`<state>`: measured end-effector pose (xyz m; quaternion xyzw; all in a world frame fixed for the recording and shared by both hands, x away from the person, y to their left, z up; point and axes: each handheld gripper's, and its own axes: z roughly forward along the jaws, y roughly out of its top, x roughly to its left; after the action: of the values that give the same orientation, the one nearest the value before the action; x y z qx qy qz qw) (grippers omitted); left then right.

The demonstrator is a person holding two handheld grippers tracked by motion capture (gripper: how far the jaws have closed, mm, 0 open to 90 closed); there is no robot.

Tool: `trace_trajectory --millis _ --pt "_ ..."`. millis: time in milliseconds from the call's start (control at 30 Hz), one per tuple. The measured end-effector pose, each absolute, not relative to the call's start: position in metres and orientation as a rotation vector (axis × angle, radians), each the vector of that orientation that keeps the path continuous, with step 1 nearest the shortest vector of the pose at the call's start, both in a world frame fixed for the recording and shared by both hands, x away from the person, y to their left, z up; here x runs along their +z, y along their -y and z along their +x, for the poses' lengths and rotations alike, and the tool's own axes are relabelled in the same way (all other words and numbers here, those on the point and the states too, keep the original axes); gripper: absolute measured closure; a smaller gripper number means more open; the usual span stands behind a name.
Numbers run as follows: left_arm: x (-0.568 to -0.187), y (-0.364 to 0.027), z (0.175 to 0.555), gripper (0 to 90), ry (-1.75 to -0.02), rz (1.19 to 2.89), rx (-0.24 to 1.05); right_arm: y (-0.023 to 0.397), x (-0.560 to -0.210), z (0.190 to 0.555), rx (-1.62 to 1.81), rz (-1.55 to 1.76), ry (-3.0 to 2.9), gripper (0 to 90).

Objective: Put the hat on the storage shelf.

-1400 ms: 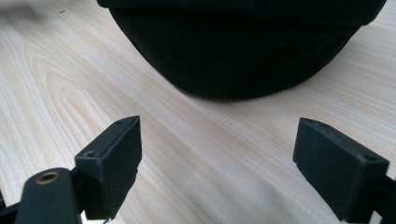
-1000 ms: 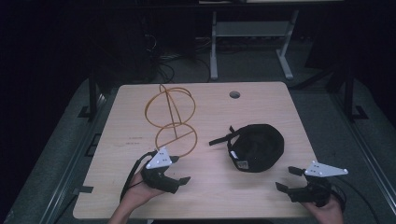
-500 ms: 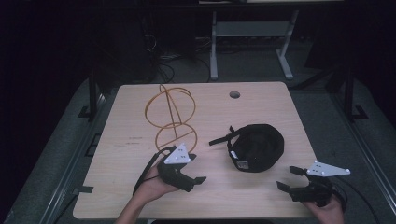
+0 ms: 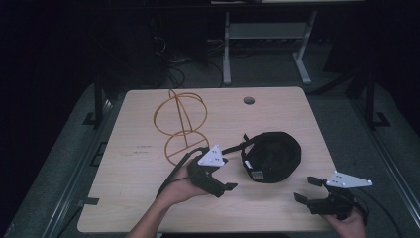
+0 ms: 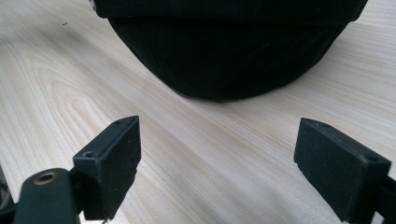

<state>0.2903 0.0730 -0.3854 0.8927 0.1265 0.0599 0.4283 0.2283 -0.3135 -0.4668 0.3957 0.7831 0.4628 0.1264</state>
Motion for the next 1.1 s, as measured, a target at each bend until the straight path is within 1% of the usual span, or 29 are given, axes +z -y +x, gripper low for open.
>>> trace_trajectory --millis 367,500,600,933,1100 --pt "-0.379 -0.041 0.301 22.1 -0.25 2.263 0.112 0.311 -0.467 0.228 1.34 1.147 -2.294 14.4" --pt "-0.379 -0.03 0.307 23.4 -0.251 2.279 0.08 0.311 -0.468 0.229 1.332 1.143 -2.304 14.4" --pt "-0.38 -0.023 0.31 24.0 -0.243 2.283 0.082 0.312 -0.467 0.228 1.334 1.143 -2.301 14.5" --pt "-0.384 -0.01 0.318 25.9 -0.226 2.32 0.065 0.309 -0.468 0.228 1.319 1.125 -2.326 14.5" --pt "-0.384 -0.002 0.32 29.0 -0.204 2.336 0.063 0.309 -0.468 0.229 1.319 1.126 -2.326 14.5"
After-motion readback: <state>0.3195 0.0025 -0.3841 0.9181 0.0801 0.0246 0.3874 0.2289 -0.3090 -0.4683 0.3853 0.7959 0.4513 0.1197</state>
